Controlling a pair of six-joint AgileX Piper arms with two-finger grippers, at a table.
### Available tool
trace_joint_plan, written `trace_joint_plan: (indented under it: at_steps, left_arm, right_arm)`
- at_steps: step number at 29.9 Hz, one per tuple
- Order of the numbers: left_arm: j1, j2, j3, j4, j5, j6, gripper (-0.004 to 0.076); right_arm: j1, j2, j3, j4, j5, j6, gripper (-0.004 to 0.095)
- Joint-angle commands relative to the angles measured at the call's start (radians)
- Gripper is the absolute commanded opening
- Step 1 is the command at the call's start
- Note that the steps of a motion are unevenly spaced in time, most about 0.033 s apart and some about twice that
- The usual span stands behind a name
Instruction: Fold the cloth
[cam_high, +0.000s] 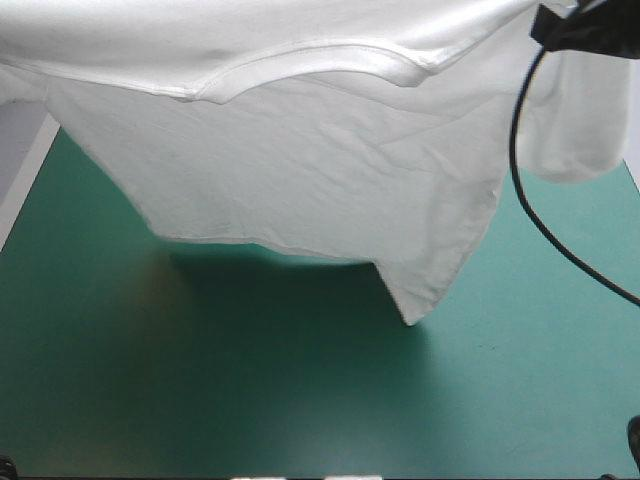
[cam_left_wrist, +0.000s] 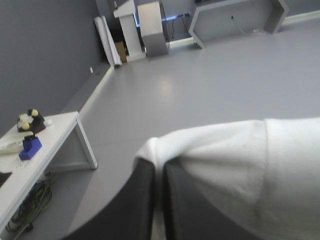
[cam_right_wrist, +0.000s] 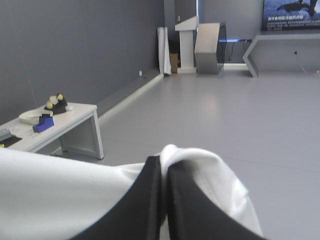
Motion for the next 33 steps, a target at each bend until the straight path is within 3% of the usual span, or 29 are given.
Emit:
trace_joint_plan:
  at_steps: [1, 13, 21, 33]
  left_arm:
    - [-0.004, -0.012, -0.069, 0.016, -0.055, 0.013, -0.0008]
    - [-0.004, 0.047, -0.023, -0.046, -0.047, 0.022, -0.0008]
    - [-0.004, 0.17, 0.108, -0.041, -0.059, 0.022, -0.0008]
    - [-0.004, 0.489, 0.158, -0.07, -0.297, 0.022, -0.0008]
  right_arm:
    - [-0.003, -0.064, -0.017, -0.019, -0.045, -0.021, -0.0015]
    - [-0.003, -0.029, 0.068, -0.09, -0.1, -0.024, -0.0015]
    - [-0.003, 0.178, 0.154, -0.121, -0.269, -0.021, -0.0015]
    - [-0.005, 0.538, 0.154, -0.179, -0.472, -0.021, -0.0015]
